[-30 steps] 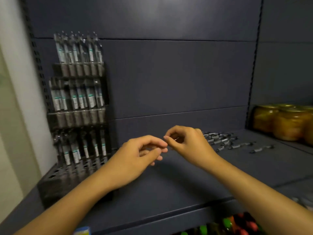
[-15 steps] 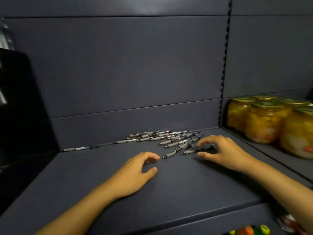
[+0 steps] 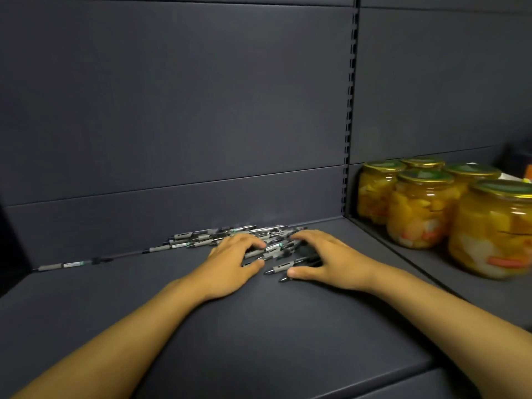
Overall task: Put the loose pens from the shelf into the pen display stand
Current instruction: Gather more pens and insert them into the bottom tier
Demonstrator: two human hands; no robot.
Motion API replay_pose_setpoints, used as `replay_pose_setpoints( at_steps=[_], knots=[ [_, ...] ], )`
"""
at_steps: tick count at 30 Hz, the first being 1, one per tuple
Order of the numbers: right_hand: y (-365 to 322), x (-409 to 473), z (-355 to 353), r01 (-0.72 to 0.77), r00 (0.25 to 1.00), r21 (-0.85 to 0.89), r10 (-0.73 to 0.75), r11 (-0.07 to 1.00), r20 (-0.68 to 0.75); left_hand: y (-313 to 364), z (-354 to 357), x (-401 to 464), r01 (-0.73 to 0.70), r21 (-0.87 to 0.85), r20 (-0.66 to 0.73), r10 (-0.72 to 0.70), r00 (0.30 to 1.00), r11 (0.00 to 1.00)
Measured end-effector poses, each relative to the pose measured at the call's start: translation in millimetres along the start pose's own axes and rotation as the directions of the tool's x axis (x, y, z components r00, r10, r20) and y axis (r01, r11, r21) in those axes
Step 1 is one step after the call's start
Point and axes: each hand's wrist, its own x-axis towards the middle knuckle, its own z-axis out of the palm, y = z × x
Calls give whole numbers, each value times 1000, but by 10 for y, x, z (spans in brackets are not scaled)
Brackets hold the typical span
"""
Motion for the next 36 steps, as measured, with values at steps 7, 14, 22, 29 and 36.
replay_pose_setpoints(
  at_steps=[7, 14, 22, 29, 36],
  knots=[
    [-102, 447, 207, 15, 999, 8, -15, 1000, -51, -121, 88, 15, -58, -163, -88, 44, 995, 985],
    [-242, 577, 341, 215, 964, 86, -198, 973, -176, -62, 68, -11, -6, -26, 83, 9, 996, 1000],
    [226, 561, -70, -51, 981, 65, 62, 997, -184, 124, 44, 108, 125, 126, 136, -142, 981, 984],
    [197, 558, 49, -54, 995, 100, 62, 993, -78, 218, 81, 298, 159, 165, 146, -183, 972, 973],
    [162, 562, 109, 1, 991, 209, 27, 978, -132, 223, 45, 341, 145, 159, 192, -175, 966, 977]
  ],
)
